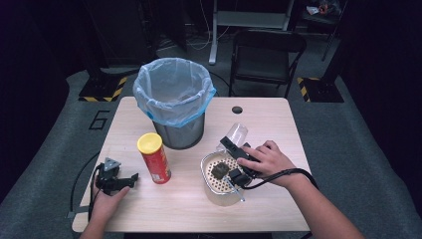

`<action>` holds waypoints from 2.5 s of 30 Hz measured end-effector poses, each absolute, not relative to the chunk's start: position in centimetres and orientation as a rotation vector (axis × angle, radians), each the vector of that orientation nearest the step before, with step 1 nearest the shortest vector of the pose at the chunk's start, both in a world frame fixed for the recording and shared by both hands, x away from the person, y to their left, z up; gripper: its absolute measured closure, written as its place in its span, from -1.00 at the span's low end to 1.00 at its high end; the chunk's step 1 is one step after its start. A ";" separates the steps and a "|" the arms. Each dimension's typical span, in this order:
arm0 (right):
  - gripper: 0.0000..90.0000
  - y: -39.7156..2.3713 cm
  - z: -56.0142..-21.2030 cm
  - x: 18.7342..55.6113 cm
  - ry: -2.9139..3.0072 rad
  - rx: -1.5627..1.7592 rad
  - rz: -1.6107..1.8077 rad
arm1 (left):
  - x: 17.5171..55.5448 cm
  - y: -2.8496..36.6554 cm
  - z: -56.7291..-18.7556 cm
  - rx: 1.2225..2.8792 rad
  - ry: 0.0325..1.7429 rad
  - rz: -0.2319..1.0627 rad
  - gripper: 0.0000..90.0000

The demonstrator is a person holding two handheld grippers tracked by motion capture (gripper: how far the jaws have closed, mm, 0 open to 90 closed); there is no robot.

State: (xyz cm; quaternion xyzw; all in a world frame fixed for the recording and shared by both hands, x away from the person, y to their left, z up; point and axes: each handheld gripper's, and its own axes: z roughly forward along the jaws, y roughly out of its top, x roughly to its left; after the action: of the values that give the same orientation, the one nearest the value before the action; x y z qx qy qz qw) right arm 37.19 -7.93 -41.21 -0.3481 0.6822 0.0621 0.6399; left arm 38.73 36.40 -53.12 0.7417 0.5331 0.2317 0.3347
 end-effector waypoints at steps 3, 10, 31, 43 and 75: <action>-0.25 -7.9 -41.2 37.1 1.559 -0.792 0.142 | 38.7 36.4 -53.1 1.932 1.389 0.607 -0.74; -0.25 -7.9 -41.3 37.0 1.545 -0.808 0.123 | 38.7 36.4 -53.1 1.933 1.389 0.606 -0.74; -0.26 -7.9 -41.2 36.7 1.524 -0.814 0.119 | 38.7 36.4 -53.1 1.932 1.389 0.606 -0.74; -0.26 -7.9 -40.2 36.3 1.607 -0.720 0.250 | 38.7 36.4 -53.1 1.937 1.391 0.605 -0.74; -0.26 -8.7 -34.9 39.0 2.049 0.016 0.919 | 38.6 36.3 -53.1 1.927 1.399 0.602 -0.75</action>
State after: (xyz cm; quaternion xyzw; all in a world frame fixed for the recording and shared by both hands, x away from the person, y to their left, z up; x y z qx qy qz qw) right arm 39.03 -8.70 -34.89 0.0065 0.8223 0.3688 0.4333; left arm 38.62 36.32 -53.14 0.7389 0.5364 0.2309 0.3360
